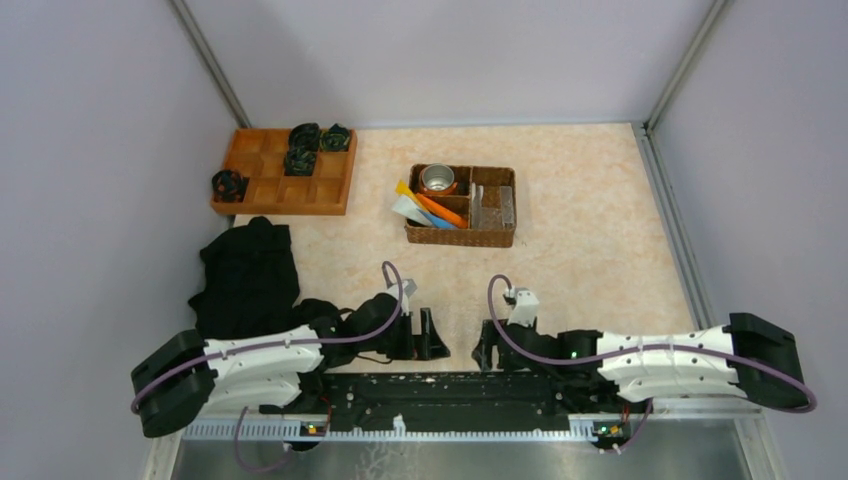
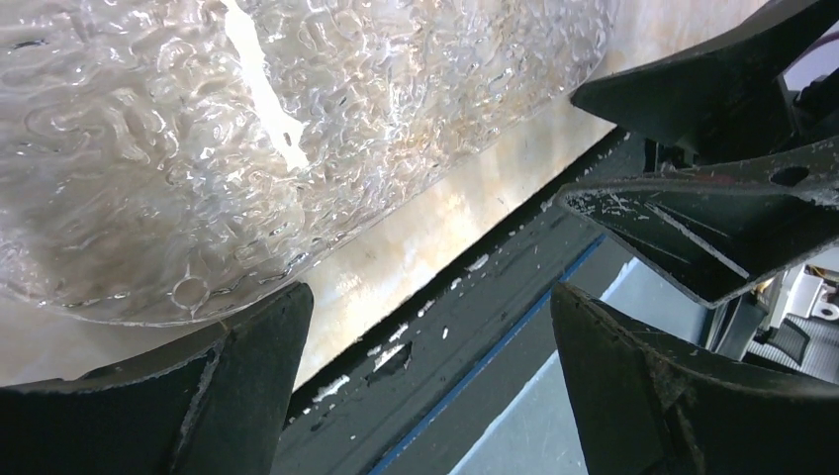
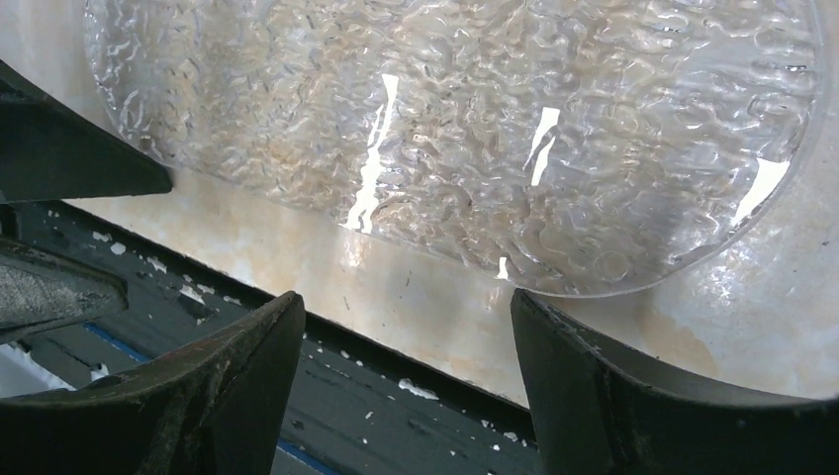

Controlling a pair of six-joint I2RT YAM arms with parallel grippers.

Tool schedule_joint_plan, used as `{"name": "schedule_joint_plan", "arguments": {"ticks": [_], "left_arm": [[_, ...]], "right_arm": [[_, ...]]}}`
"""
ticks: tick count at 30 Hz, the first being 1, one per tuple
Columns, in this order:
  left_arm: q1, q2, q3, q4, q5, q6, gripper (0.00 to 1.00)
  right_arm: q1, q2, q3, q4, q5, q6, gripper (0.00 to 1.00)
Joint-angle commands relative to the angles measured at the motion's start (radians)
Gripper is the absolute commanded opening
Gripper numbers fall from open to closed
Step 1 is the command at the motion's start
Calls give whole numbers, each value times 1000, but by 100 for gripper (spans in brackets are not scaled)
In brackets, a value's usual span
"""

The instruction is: Prepare toiletry sets of a toothbrush and toothpaste on the tray

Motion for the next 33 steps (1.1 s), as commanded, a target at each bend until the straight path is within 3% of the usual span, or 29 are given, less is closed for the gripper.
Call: {"name": "schedule_joint_plan", "arguments": {"ticks": [1, 29, 33], "left_arm": [[39, 51, -34, -107, -37, 81, 99], [109, 130, 7, -91, -3, 166, 99], [112, 105, 100, -252, 23, 189, 99]], "right_arm": [[-23, 30, -14, -31, -16, -23, 77], [-87, 86, -20, 9, -30, -91, 80], [-85, 71, 54, -81, -45, -115, 78]]}}
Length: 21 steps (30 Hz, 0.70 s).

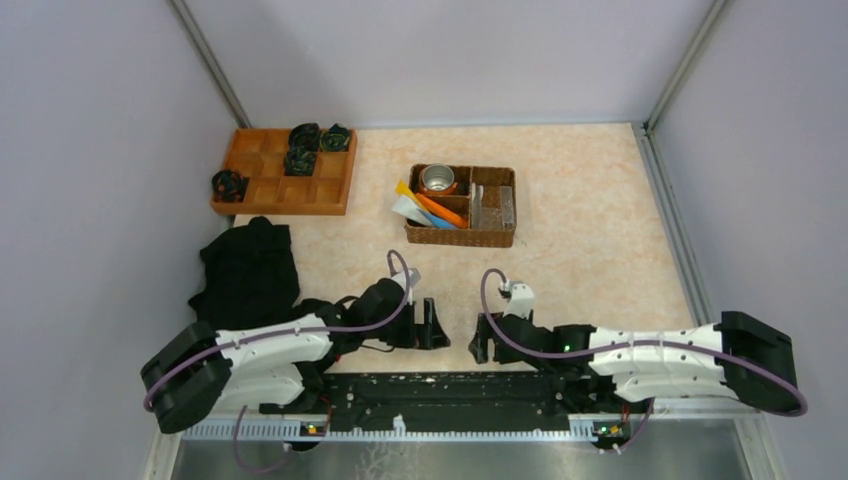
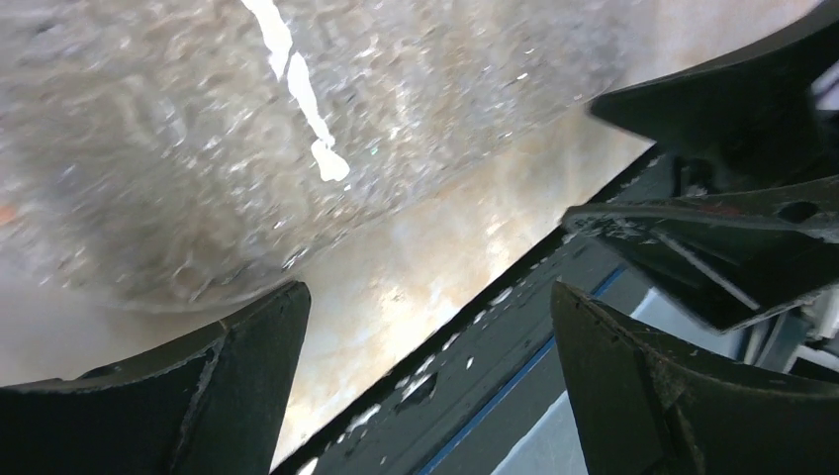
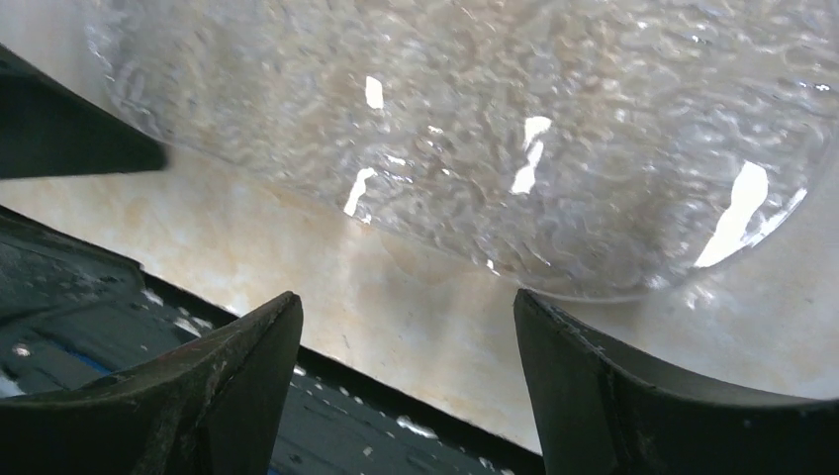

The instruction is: Prepare toiletry sets of a toothbrush and toothpaste on the tray

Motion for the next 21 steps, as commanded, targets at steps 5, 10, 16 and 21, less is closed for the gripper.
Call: {"name": "schedule_joint_plan", "arguments": {"ticks": [5, 10, 16, 21], "left_arm": [[-5, -182, 243, -570, -110, 114, 99], [53, -250, 396, -605, -250, 233, 99], [254, -58, 571, -552, -257, 405, 96], [434, 71, 604, -474, -23, 446, 25]], "right_arm": [[8, -97, 254, -412, 22, -105, 78], [-69, -108, 474, -582, 118, -245, 78], [-431, -13, 627, -494, -13, -535, 64], [-594, 166, 757, -392, -105, -654, 50]]}}
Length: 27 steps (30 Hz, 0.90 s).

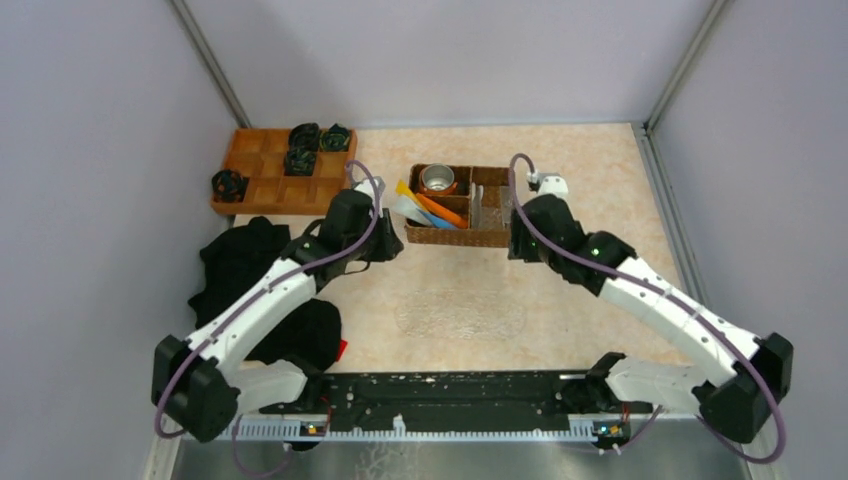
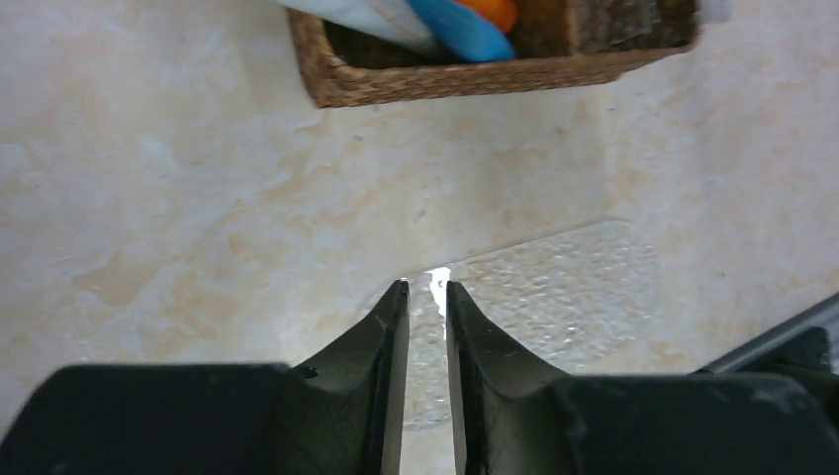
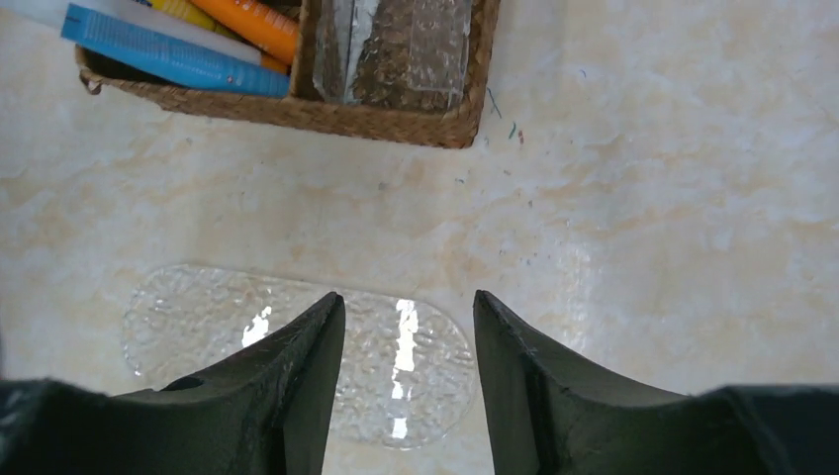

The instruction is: Prepare toiletry sets of a toothbrush and toothpaste on the tray

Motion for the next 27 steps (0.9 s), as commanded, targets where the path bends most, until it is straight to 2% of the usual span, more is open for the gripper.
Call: {"name": "schedule_joint_plan", "arguments": {"ticks": [1, 3, 4, 5, 6, 7, 11, 15, 20, 27], "left_arm": [[92, 90, 33, 11, 168, 80, 26], [93, 119, 42, -14, 193, 78, 34], [94, 128, 41, -30, 196, 75, 42], [93, 130, 36, -41, 198, 67, 55], [93, 125, 24, -46, 197, 61, 86], [94, 113, 9, -47, 200, 60, 97], [93, 29, -44, -53, 200, 53, 99], [94, -44, -94, -55, 189, 45, 99], [93, -84, -121, -65, 188, 39, 99], [93, -110, -137, -87, 196, 32, 99]], "right_arm": [[-60, 158, 144, 80, -69, -181, 50], [-70, 239, 198, 102, -70, -222, 50], [-76, 277, 225, 108, -66, -235, 50], [-84, 316, 248, 114, -58, -250, 50], [-89, 352, 268, 121, -55, -264, 50], [-94, 384, 285, 128, -47, -276, 51], [-118, 483, 330, 125, 20, -306, 53], [-157, 506, 315, 147, 63, -313, 54], [-243, 523, 289, 210, -9, -323, 54], [-331, 579, 299, 305, -197, -360, 54]]}}
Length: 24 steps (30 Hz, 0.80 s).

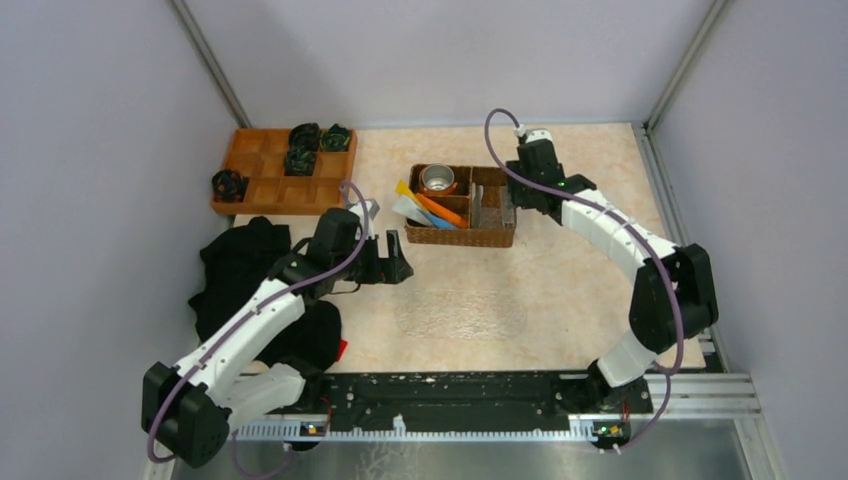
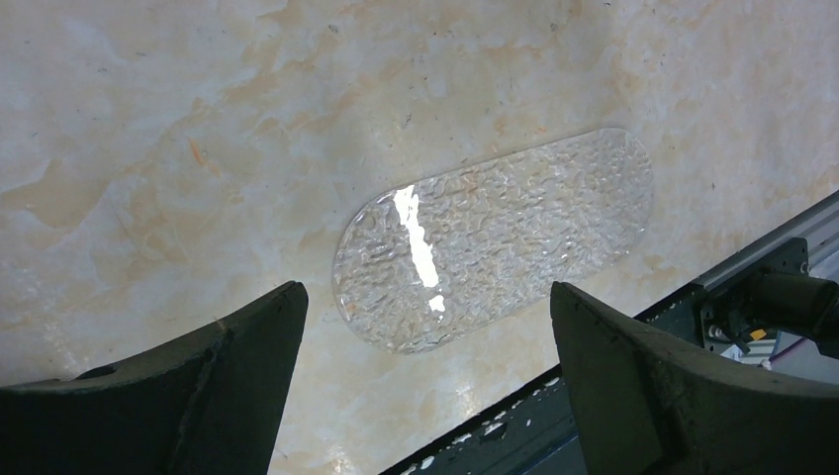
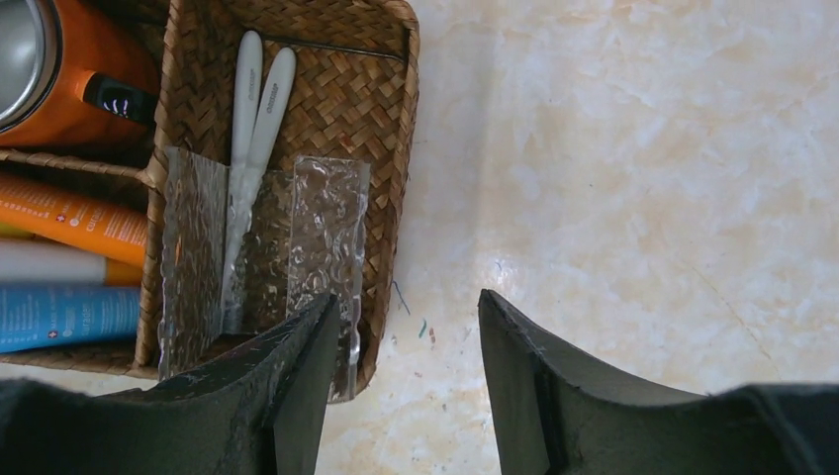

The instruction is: Prepare toiletry sets of a toothbrush and toothpaste on the tray

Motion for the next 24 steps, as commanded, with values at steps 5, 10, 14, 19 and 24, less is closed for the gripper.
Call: {"name": "schedule_joint_plan", "arguments": {"ticks": [5, 10, 14, 19, 24], "left_arm": [[0, -50, -10, -52, -30, -7, 99], [2, -48, 8, -56, -31, -5, 99], [1, -29, 22, -67, -38, 2, 99], [1, -25, 31, -69, -44, 9, 99], [0, -23, 29, -69, -43, 11, 99]], "right_arm": [[-23, 80, 22, 115, -178, -46, 55], [-25, 127, 22, 147, -216, -37, 55], [-25, 163, 32, 149, -219, -37, 55], [-26, 214, 55, 133, -208, -49, 55], [-25, 250, 94, 104, -194, -55, 13]]}}
